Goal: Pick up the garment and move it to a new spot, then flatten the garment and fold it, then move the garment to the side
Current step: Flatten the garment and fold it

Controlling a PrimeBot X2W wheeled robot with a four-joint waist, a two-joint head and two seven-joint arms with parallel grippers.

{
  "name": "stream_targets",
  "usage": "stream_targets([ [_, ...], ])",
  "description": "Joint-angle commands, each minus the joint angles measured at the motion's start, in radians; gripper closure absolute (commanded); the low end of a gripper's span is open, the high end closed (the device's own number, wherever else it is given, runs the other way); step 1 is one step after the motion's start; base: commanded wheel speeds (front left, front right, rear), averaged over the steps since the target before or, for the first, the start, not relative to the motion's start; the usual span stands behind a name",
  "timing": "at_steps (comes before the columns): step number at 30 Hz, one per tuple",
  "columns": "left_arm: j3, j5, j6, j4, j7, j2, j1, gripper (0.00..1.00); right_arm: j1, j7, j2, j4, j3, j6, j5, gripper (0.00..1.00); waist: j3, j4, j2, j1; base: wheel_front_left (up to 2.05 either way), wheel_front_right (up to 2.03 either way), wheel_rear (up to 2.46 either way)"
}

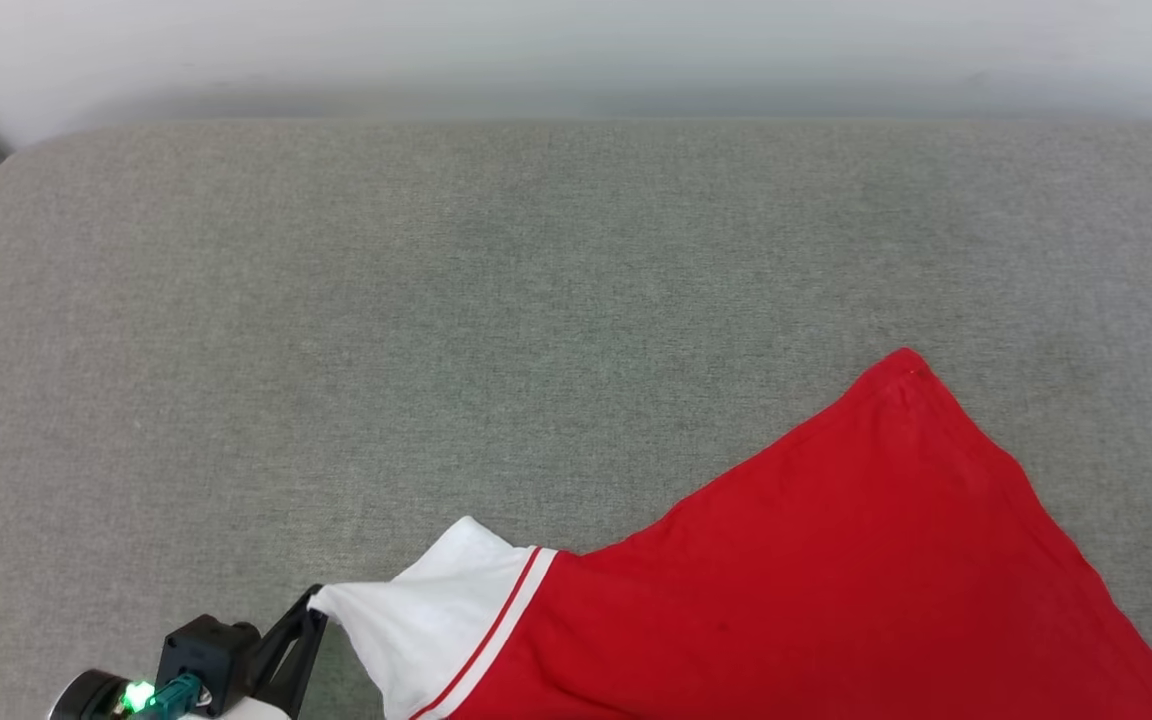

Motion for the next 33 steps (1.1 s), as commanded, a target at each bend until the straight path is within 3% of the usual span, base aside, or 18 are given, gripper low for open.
stream_targets([
  [1,0.000,0.008,-0.003,-0.002,0.001,-0.002,-0.016,1.00,-0.034,0.019,-0.008,-0.024,-0.019,-0.001,-0.011,0.00,0.008,0.010,0.0000,0.0001,0.00,0.00,0.00],
  [5,-0.003,0.021,-0.006,-0.005,0.007,-0.012,-0.043,1.00,-0.149,0.109,-0.016,-0.102,-0.047,-0.001,-0.054,0.00,0.036,0.033,0.0000,0.0001,0.00,0.00,0.00],
  [9,-0.011,0.037,-0.015,0.001,0.012,-0.031,-0.069,1.00,-0.284,0.234,0.022,-0.155,-0.003,-0.001,-0.103,0.00,0.072,0.057,0.0000,0.0001,0.00,0.00,0.00],
  [17,-0.014,0.064,-0.022,0.007,0.013,-0.061,-0.118,1.00,-0.556,0.414,0.205,-0.091,0.163,-0.001,-0.194,0.00,0.149,0.102,0.0000,0.0001,0.00,0.00,0.00],
  [28,-0.013,0.094,-0.029,0.004,0.012,-0.087,-0.179,1.00,-0.756,0.422,0.340,0.124,0.368,-0.001,-0.233,0.00,0.250,0.142,0.0000,0.0001,0.00,0.00,0.00],
  [33,-0.017,0.098,-0.033,0.012,0.015,-0.096,-0.193,1.00,-0.747,0.429,0.350,0.181,0.512,0.000,-0.211,0.00,0.266,0.152,0.0000,0.0001,0.00,0.00,0.00],
])
